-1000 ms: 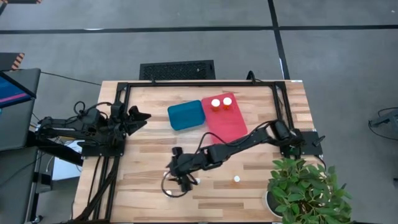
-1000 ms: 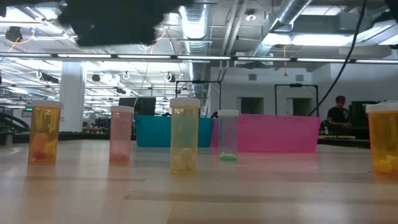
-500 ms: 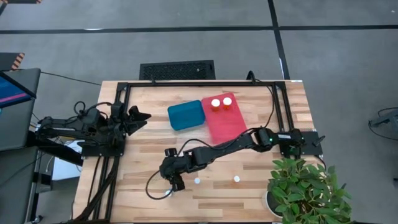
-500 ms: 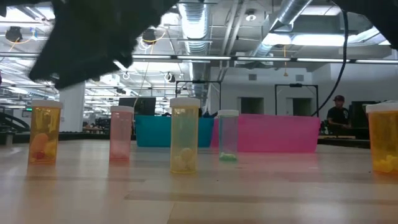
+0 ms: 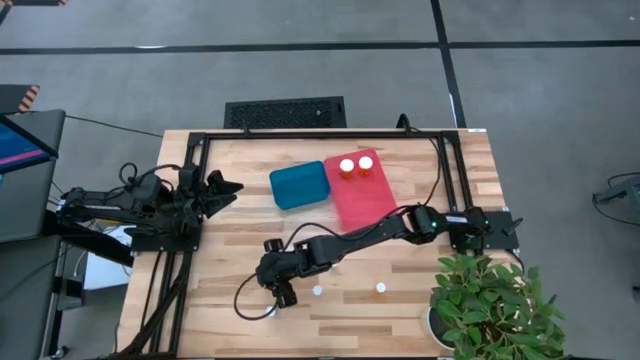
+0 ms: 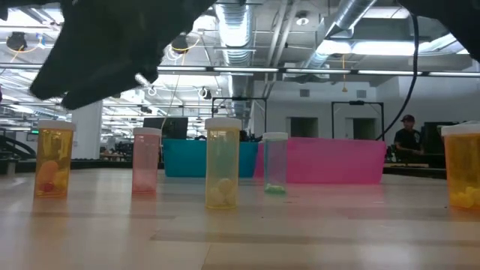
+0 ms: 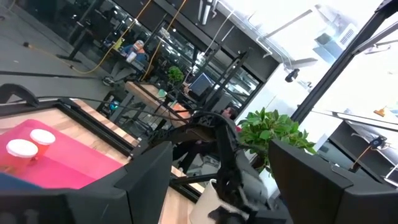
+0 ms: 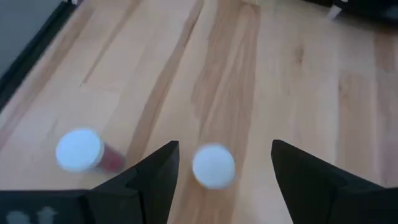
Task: Pick and place medicine bottles into bin by pill shape (circle, oval)
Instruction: Put the left orange pill bottle into the red bin
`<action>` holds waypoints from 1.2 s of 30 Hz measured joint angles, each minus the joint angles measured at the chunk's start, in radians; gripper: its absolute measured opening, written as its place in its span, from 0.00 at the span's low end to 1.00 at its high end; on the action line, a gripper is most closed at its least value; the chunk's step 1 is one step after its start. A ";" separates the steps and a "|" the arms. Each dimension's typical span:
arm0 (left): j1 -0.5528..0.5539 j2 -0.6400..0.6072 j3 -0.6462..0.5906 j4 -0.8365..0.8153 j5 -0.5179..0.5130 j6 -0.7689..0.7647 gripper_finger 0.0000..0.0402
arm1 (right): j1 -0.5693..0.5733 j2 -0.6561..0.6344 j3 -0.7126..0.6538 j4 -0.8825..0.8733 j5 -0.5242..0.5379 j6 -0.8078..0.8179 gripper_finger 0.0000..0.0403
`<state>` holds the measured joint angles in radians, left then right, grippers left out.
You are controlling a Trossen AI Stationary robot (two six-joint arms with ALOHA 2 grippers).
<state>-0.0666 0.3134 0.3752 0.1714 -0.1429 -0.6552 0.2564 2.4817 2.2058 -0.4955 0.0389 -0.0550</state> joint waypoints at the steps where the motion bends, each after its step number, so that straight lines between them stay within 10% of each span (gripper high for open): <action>1: 0.000 0.000 0.000 0.000 0.000 0.000 0.65 | -0.002 0.007 -0.001 -0.006 -0.010 0.001 0.66; 36: 0.000 0.000 0.000 -0.001 0.000 0.000 0.65 | -0.017 0.043 -0.003 0.010 -0.098 0.002 0.53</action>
<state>-0.0666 0.3134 0.3756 0.1699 -0.1425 -0.6548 0.2398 2.5248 2.2024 -0.4852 -0.0595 -0.0532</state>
